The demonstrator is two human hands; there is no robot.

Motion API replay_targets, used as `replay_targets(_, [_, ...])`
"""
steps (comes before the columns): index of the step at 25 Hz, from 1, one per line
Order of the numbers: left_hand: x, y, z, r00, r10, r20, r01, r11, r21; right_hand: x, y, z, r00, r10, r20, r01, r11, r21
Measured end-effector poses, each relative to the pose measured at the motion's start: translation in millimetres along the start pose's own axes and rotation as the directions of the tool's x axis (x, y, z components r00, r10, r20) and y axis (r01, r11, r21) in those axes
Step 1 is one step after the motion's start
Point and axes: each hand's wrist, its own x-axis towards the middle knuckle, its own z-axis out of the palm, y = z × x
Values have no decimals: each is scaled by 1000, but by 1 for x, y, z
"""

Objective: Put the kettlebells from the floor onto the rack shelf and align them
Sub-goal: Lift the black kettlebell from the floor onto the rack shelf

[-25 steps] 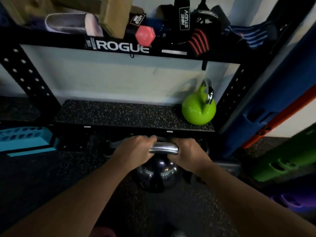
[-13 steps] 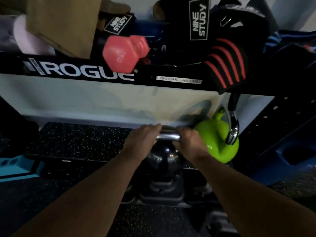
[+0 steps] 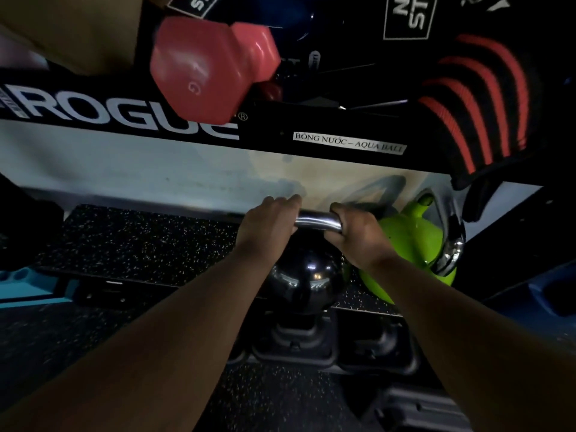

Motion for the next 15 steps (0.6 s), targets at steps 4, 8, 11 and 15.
replay_targets(4, [-1,-3,1,1000,12,15,-11,998,-59,-2,-6,-1,999,43,8,-42,998,-48])
replay_targets(8, [-14,-18,-7,996,9,92,16,962,-271,-7,-26,-6,998,52,21,-46,975,-218])
replay_targets(11, [-43,-44,-14,991,-71,116,94,973,-210,-14,-58,-4,996,-93,11,92,962,-258])
replay_targets(15, [-110,-93,-22,973,-148,178,168,980,-102,-29,-114,27,954,-295,54,299,920,-254])
